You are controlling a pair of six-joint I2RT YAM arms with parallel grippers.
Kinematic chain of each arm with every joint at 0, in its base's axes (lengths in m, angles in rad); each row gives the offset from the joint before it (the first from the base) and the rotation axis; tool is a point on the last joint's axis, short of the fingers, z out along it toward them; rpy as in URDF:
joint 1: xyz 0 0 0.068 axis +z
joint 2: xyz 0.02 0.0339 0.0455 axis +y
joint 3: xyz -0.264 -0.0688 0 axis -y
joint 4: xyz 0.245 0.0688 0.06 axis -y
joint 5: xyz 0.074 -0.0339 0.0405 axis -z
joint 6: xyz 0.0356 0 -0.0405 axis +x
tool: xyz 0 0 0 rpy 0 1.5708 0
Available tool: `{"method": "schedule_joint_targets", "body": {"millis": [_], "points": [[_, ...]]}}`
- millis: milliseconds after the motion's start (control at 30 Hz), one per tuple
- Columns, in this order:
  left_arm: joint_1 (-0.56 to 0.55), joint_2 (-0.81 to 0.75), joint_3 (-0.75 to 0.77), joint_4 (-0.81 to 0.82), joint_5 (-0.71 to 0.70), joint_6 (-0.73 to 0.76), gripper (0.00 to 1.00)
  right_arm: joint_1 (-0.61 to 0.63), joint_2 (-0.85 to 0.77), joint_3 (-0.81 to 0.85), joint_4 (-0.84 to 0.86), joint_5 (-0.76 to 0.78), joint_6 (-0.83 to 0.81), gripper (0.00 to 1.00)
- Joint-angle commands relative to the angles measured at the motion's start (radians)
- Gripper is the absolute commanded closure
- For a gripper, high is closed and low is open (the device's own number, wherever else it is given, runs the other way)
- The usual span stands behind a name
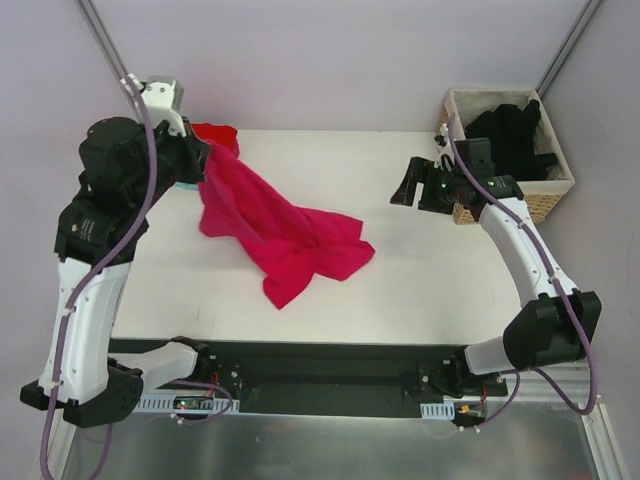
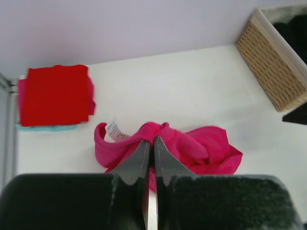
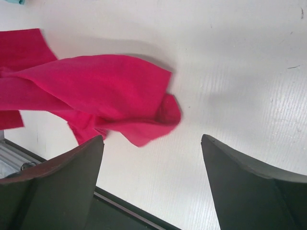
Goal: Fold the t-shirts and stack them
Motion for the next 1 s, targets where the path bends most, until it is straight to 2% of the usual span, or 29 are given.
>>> {"method": "schedule_joint_targets", "body": {"millis": [0, 200, 267, 333, 400, 433, 500, 533, 633, 733, 767, 867, 900, 967], "points": [[0.014, -0.001, 0.104, -0.107, -0.189, 0.042, 1.0, 0.036, 0.021, 0.076, 0.033, 0.0, 0.023, 0.14], [0.014, 0.026, 0.259, -0.135, -0.279, 0.056, 1.0, 0.118, 0.083, 0.145, 0.044, 0.017, 0.036, 0.15], [0.014, 0.052, 0.261, -0.132, -0.218, 0.067, 1.0, 0.13, 0.107, 0.164, 0.044, 0.02, 0.037, 0.15], [0.014, 0.101, 0.246, -0.121, -0.021, 0.088, 1.0, 0.147, 0.121, 0.188, 0.043, 0.024, 0.036, 0.15], [0.014, 0.182, 0.235, -0.12, 0.178, 0.043, 1.0, 0.156, 0.135, 0.207, 0.04, 0.029, 0.033, 0.15], [0.014, 0.213, 0.238, -0.118, 0.349, 0.018, 1.0, 0.158, 0.137, 0.21, 0.04, 0.029, 0.031, 0.15], [0.013, 0.305, 0.256, -0.103, 0.58, -0.048, 1.0, 0.156, 0.134, 0.211, 0.033, 0.041, 0.025, 0.15], [0.011, 0.331, 0.26, -0.056, 0.779, -0.083, 1.0, 0.156, 0.13, 0.21, 0.032, 0.047, 0.022, 0.15], [-0.042, 0.408, 0.238, 0.053, 0.96, -0.183, 1.0, 0.158, 0.114, 0.199, 0.015, 0.063, -0.001, 0.15], [-0.151, 0.471, 0.253, 0.061, 1.133, -0.169, 1.0, 0.158, 0.086, 0.171, 0.014, 0.075, -0.023, 0.15], [-0.183, 0.483, 0.253, 0.064, 1.244, -0.165, 1.0, 0.158, 0.078, 0.167, 0.012, 0.08, -0.026, 0.15], [-0.306, 0.52, 0.249, 0.066, 1.363, -0.142, 1.0, 0.156, 0.057, 0.145, 0.004, 0.092, -0.036, 0.15], [-0.369, 0.532, 0.247, 0.067, 1.458, -0.13, 1.0, 0.156, 0.052, 0.141, 0.001, 0.093, -0.039, 0.15], [-0.421, 0.542, 0.255, 0.071, 1.518, -0.12, 1.0, 0.156, 0.043, 0.133, 0.0, 0.096, -0.041, 0.15]]}}
